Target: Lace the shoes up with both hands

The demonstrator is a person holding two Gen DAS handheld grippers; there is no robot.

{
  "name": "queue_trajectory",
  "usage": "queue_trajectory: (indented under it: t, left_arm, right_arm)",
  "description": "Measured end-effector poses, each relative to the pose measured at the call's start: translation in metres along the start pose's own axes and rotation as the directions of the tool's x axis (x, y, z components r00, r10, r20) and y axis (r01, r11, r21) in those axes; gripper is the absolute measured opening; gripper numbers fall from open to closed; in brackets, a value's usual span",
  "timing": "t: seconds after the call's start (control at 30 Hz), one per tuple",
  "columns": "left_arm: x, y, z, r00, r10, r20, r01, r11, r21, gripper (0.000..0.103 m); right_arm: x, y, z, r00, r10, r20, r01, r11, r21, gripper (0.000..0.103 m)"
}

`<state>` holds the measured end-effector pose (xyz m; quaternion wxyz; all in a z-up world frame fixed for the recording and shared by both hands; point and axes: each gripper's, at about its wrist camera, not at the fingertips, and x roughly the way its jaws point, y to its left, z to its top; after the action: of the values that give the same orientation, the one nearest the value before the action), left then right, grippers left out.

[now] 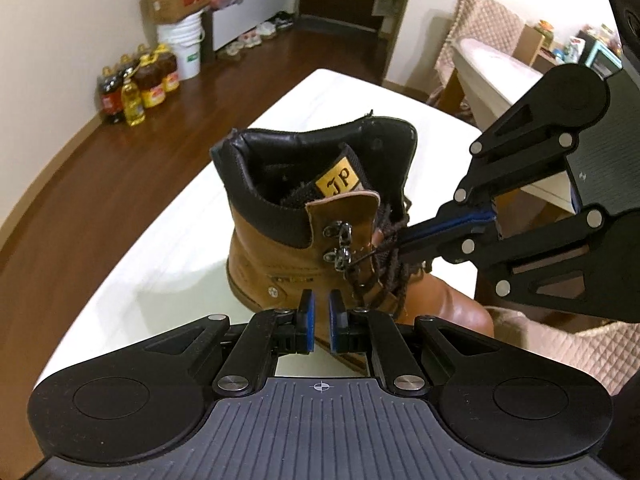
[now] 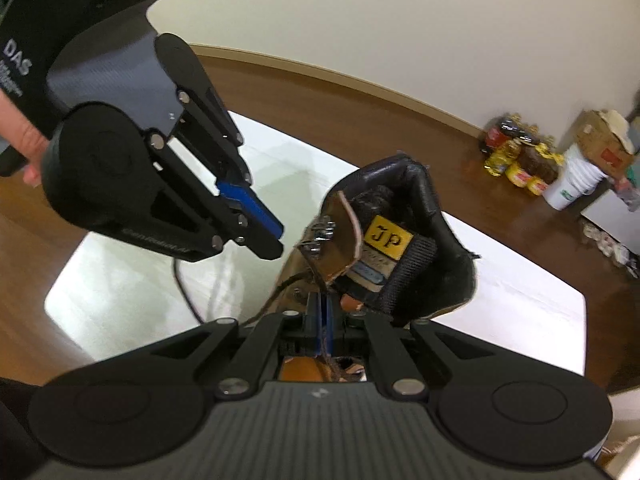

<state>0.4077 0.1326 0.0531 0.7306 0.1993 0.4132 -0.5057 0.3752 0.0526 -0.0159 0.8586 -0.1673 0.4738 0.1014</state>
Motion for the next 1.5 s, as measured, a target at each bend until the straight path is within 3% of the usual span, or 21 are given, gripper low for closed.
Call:
queue_trajectory:
  t: [0.33,0.7,1.13,1.37,1.5]
  left_arm:
    - [0.001,0.005,0.004,0.999,-0.049,0.023,0.047,0.993,0.104,0.006]
    - [0.009,0.008,0.010,0.997,-0.075,0.018,0.068,0.962,0.266,0.006]
    - [0.019,0.009,0.011,0.995,-0.099,0.013,0.089,0.940,0.328,0.006]
    - [0.020,0.009,0.011,0.996,-0.085,0.023,0.071,0.932,0.355,0.006]
    - [0.022,0.008,0.012,0.996,-0.089,0.016,0.076,0.921,0.383,0.007]
  right_arm:
    - [0.002,0.011,0.008,0.998,-0.041,-0.045,0.043,0.998,0.039,0.003]
    - [0.003,0.020,0.018,0.998,-0.043,-0.048,0.047,0.995,0.089,0.003]
    - [0.003,0.023,0.022,0.998,0.035,-0.058,-0.030,0.996,0.086,0.003]
    - [0.004,0.016,0.022,0.998,-0.037,-0.052,0.042,0.994,0.099,0.003]
    - [0.006,0.014,0.023,0.998,-0.031,-0.050,0.035,0.996,0.082,0.003]
